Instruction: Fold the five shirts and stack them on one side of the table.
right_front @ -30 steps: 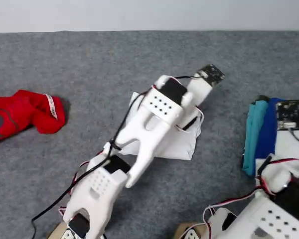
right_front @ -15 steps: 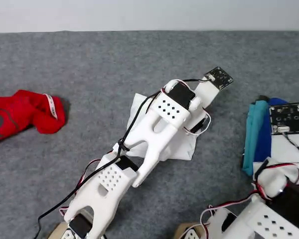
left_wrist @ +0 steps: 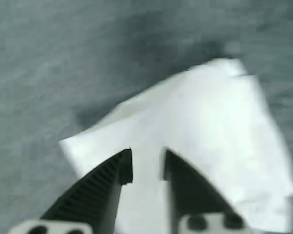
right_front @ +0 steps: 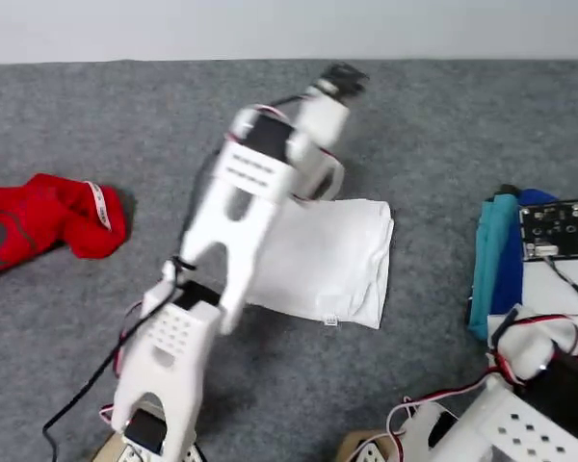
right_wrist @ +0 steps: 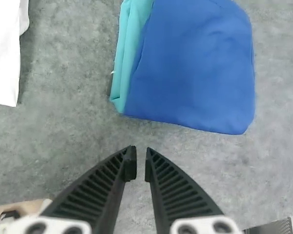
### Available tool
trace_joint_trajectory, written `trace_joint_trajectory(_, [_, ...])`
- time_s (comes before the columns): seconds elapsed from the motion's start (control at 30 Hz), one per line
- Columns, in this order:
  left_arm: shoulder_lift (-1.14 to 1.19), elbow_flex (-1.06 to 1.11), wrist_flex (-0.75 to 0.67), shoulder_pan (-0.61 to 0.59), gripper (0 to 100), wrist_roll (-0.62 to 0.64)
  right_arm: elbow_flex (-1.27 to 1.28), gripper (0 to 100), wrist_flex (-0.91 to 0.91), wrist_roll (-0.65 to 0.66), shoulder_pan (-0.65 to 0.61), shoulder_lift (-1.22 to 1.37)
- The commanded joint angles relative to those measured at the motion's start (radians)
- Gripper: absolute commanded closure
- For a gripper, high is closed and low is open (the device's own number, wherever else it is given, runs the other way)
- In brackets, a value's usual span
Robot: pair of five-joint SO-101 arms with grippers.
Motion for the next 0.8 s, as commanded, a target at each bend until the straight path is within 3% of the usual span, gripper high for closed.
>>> trace_joint_trajectory(0.0, [-0.064,0.028,0.021,-0.086,99,-0.061,0.044,95.6,-0.013,0.000,-0.081,0.004])
trace_joint_trajectory(0.23, [-0.063,0.128,-0.043,-0.184,99,-0.064,0.137,95.7,-0.222,-0.256,-0.361,0.033])
trace_joint_trajectory(0.47, [-0.063,0.186,-0.138,-0.193,99,-0.064,0.173,95.2,-0.532,-0.470,-0.584,0.288])
trace_joint_trajectory(0.77, [-0.063,0.320,-0.311,-0.176,99,-0.060,0.173,95.5,-0.803,-0.506,-0.794,0.576])
